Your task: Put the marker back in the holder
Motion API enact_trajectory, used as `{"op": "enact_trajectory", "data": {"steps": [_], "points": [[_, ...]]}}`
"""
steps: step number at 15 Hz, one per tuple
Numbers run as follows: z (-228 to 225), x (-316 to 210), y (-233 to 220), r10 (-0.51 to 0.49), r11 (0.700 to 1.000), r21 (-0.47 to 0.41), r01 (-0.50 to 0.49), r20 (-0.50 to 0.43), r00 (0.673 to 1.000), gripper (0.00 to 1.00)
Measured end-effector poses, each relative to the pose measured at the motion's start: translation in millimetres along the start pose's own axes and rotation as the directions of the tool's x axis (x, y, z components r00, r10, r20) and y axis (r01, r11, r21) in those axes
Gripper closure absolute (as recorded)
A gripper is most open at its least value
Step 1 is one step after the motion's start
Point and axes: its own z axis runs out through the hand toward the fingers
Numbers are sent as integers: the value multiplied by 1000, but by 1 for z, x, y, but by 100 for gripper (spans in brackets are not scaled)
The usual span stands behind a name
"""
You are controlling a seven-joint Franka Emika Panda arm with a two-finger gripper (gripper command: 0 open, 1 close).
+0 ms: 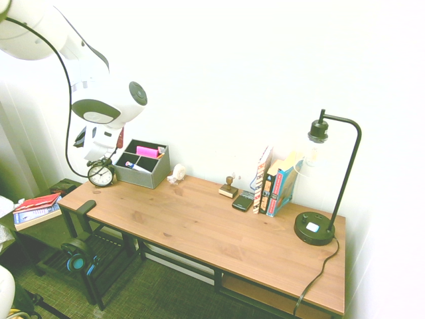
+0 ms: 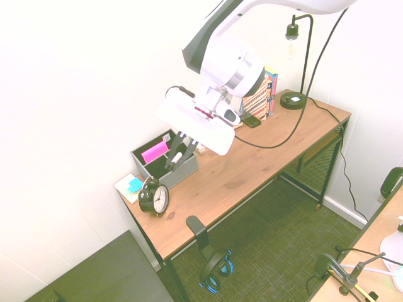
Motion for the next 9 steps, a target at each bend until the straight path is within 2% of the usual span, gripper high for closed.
{"op": "enact_trajectory", "data": {"steps": [4,8,9], "points": [[39,32,-35,42,999,-14,-41,39,998,100],[55,39,-72,28,1000,0,-28,59,998,100],[56,41,-79,26,1000,5,-26,62,998,0]]}}
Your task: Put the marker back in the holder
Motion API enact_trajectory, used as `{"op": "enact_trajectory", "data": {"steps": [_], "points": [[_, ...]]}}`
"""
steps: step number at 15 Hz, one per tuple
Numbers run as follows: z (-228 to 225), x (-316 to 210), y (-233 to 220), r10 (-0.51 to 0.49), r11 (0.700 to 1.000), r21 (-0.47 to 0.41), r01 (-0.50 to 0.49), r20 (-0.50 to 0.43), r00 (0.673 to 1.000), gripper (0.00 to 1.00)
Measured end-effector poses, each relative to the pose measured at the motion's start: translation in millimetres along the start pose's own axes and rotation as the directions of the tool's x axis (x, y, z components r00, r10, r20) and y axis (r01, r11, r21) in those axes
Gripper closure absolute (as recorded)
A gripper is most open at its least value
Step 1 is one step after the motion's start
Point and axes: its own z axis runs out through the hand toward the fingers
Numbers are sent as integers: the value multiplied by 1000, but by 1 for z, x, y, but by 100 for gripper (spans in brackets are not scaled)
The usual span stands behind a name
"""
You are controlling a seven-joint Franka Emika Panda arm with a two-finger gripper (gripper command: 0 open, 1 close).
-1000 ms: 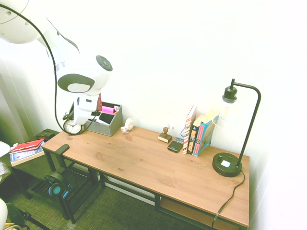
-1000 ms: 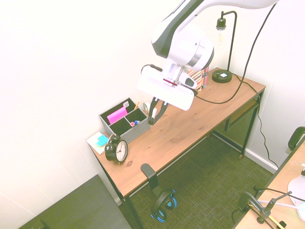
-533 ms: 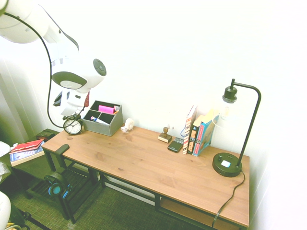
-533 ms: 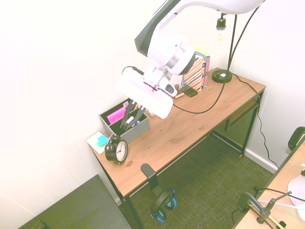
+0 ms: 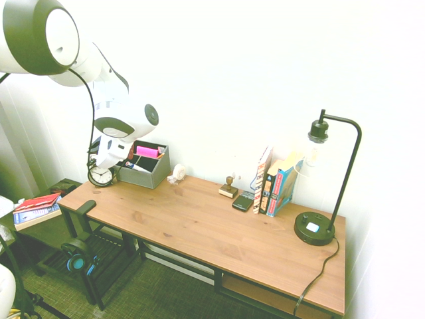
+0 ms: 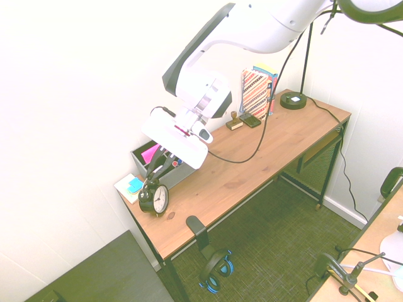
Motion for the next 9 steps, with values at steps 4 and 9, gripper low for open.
{"op": "enact_trajectory", "data": {"steps": [4,9], "points": [[7,13,-22,-14,1000,2,14,-14,1000,0],[12,19,-35,-34,999,-1,34,-30,999,0]]}}
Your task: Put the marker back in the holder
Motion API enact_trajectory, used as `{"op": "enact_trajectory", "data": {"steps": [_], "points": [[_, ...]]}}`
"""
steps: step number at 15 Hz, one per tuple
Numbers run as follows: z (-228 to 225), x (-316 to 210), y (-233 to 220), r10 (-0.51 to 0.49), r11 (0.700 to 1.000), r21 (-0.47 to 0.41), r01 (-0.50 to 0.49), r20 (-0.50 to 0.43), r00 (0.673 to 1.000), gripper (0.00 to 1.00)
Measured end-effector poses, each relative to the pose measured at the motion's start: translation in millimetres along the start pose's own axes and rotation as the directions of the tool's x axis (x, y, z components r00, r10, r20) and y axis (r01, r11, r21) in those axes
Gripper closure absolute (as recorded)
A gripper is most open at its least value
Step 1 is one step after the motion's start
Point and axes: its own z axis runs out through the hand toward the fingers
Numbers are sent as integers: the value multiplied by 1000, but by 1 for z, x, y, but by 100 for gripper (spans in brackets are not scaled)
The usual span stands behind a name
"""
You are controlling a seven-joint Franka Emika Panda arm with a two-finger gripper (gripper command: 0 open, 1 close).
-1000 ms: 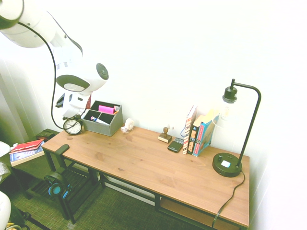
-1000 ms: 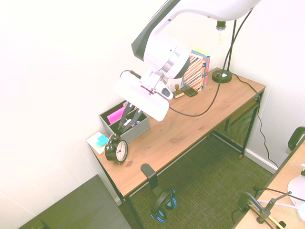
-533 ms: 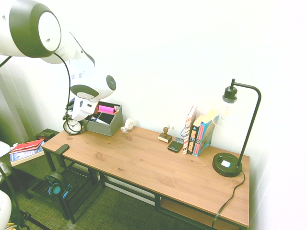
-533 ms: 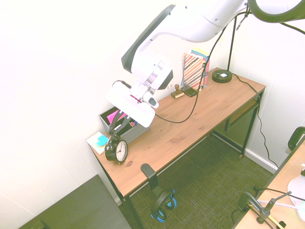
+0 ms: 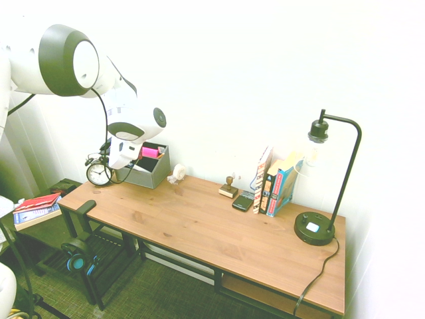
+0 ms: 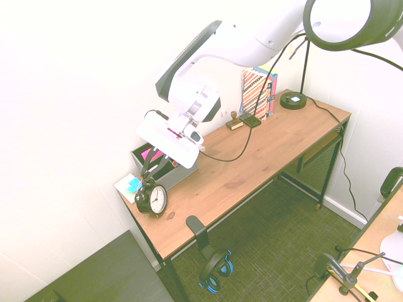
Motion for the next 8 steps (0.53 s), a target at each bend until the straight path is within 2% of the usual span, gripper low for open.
{"op": "enact_trajectory", "data": {"steps": [5,8], "points": [[-11,9,-9,-1,1000,7,1,-6,1000,0],[-31,-19,-11,-127,992,-29,125,-52,991,0]]}}
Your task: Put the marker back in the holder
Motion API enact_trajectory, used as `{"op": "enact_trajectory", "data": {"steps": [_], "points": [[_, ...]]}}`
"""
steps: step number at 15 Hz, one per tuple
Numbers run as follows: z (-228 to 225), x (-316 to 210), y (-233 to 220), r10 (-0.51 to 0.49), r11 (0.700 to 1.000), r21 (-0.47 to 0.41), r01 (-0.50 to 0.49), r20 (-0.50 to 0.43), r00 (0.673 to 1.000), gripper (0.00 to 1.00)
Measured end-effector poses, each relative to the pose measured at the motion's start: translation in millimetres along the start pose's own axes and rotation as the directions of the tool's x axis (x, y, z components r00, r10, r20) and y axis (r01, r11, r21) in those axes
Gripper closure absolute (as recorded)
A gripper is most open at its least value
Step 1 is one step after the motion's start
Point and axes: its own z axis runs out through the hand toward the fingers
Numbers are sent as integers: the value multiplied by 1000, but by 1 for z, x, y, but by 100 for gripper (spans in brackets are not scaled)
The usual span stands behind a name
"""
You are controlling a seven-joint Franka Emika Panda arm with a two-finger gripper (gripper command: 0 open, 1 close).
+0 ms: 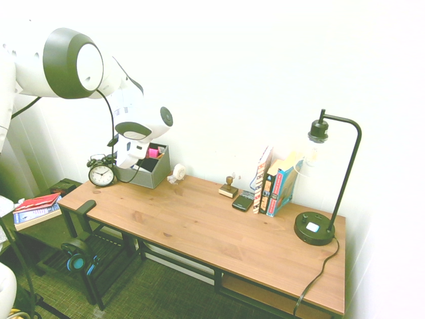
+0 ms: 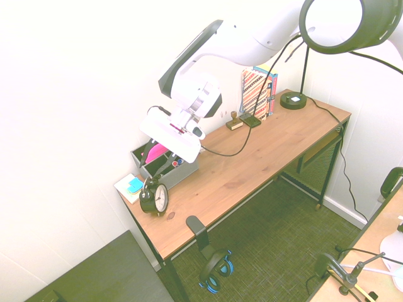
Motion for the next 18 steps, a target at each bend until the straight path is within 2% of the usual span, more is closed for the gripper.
{"op": "enact_trajectory", "data": {"steps": [4,6,8,12,15,18], "points": [[-57,-33,51,-172,979,-131,154,-139,975,0],[-89,-37,85,-247,955,-217,200,-218,944,0],[-119,-48,117,-337,919,-308,246,-292,895,0],[-173,-86,170,-520,823,-472,315,-402,754,0],[-201,-91,185,-631,751,-574,327,-474,614,0],[-226,-78,179,-724,676,-659,330,-509,466,0]]}}
